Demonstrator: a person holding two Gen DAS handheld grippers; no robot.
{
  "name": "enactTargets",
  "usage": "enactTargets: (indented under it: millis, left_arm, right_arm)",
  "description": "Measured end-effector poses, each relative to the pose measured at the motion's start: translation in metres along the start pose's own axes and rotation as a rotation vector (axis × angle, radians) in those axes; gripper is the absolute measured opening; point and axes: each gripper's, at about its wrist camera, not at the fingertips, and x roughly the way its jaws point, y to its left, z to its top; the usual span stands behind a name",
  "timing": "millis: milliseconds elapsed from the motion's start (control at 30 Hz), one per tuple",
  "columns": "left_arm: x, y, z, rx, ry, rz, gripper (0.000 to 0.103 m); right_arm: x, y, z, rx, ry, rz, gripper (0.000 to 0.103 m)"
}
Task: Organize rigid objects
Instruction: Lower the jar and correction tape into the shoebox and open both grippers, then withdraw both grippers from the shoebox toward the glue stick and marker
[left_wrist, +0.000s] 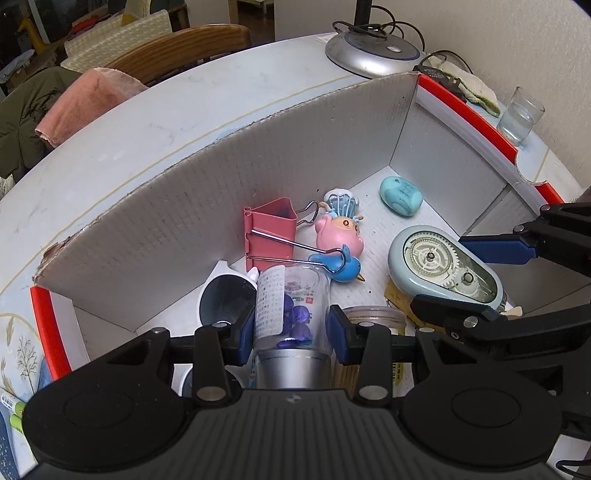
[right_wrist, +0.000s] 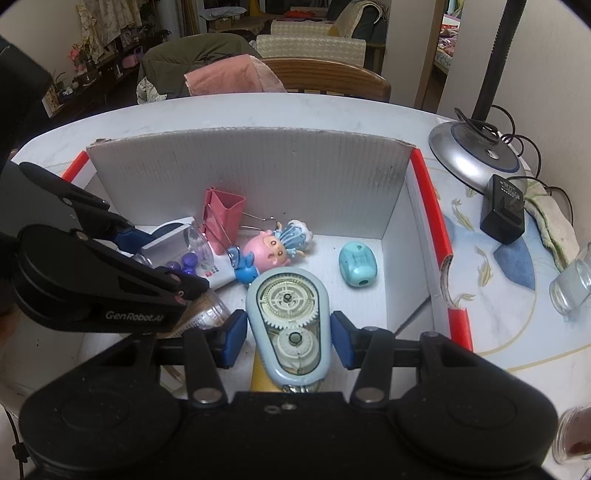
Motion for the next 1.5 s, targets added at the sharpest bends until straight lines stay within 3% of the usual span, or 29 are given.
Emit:
enactTargets:
  millis: [233,400,600,1067,1133,1400,1500]
  left_arm:
    - [-0.003,0.002,-0.003,-0.021,0.005,-0.014,0.043]
    - [-0.01,0.004,-0.011,-0.034,-0.009,-0.015,0.055]
    - [-0.027,0.005,-0.018,-0.041,-0.047,-0.032,0.056]
    - [-0.097,0.004,-0.044,-0.068,-0.207,-0.07,0.057]
    - [-0.108,0.006,-0.049,-0.079,-0.226,-0.073,0.062]
    - [-0.148,0.028,-0.078,-0.139,-0.306,-0.118,0.063]
    - [-0.161,0.04,-0.091,-0.155,-0.334,-0.123,0.068]
  right_arm:
    - [-0.003,-0.001,-0.002,0.014,0.01,-0.001,0.054]
    - [-0.013,-0.002,-0.005,0.024,-0.009,0.005,0.054]
    - [-0.028,0.001,-0.008,0.029,-0.035,0.012,0.055]
    - [-0.079,0.015,-0.015,0.021,-0.121,0.041,0.06]
    - [-0.086,0.02,-0.015,0.019,-0.133,0.049,0.06]
    - [-0.114,0.044,-0.016,0.028,-0.179,0.071,0.065]
    - [-0.122,0.055,-0.015,0.039,-0.188,0.08,0.069]
